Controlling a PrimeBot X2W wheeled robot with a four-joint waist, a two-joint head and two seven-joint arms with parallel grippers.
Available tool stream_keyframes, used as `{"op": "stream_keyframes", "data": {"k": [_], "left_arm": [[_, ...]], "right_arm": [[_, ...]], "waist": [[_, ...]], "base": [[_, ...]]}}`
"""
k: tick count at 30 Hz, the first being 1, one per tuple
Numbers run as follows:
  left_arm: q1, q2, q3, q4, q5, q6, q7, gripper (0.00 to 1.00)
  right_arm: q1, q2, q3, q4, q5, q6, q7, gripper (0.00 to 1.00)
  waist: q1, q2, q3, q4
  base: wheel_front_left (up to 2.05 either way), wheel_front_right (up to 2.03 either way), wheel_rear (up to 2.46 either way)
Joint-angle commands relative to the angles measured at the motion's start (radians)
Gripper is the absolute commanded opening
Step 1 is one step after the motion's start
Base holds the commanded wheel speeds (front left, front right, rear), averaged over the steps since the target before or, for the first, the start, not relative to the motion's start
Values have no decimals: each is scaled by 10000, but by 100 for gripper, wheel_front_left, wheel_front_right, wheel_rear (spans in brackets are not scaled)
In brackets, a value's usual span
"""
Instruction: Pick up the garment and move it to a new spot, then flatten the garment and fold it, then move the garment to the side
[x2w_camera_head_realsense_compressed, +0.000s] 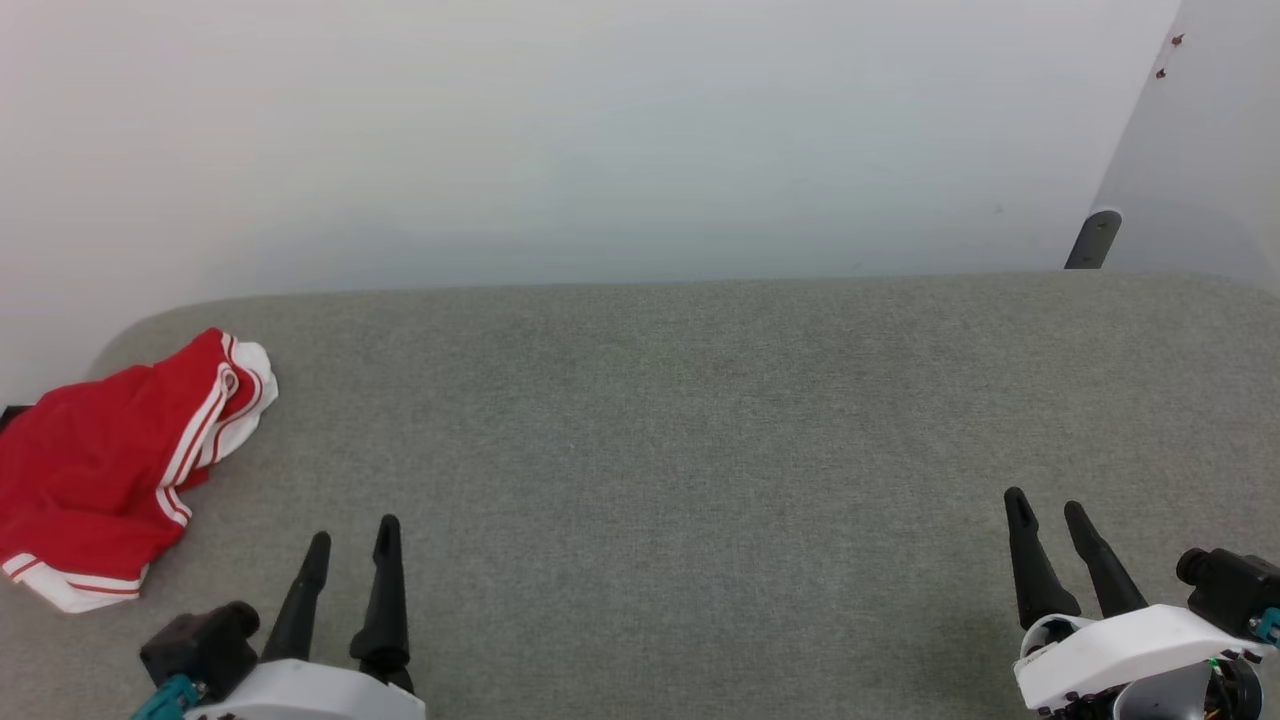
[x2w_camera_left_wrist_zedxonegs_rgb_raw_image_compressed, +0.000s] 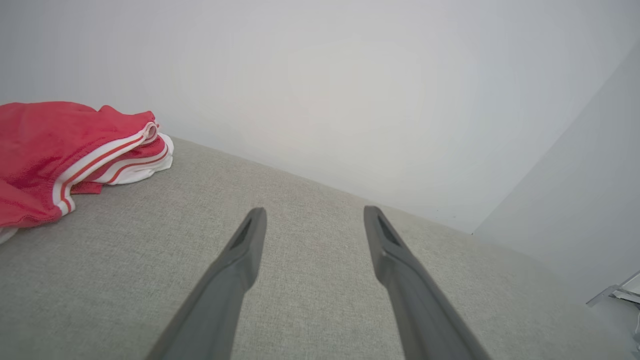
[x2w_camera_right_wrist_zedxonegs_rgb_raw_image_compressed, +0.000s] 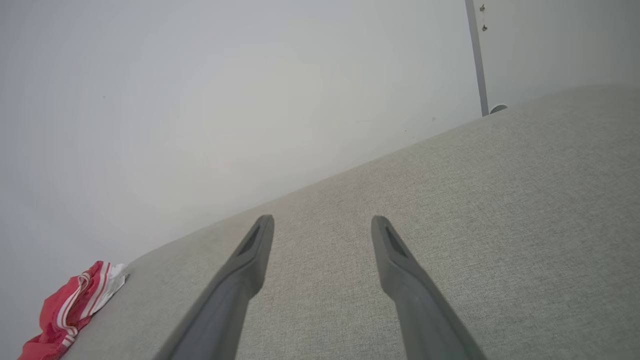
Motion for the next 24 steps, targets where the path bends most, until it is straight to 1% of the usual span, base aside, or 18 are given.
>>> {"op": "stream_keyframes", "data": {"k": [1,24], "left_arm": [[16,67,-2,-147,248,-59,-86,100],[335,30,-136,-425,2153,-30,-576,100]], "right_arm": [[-68,14,14,-109,-250,5,-87,100],[-5,12,80,-277,-2040,6,-340,100]], "waist": [[0,0,-8,2],[0,0,-132,12]], "base": [[0,0,0],[0,0,0]]}}
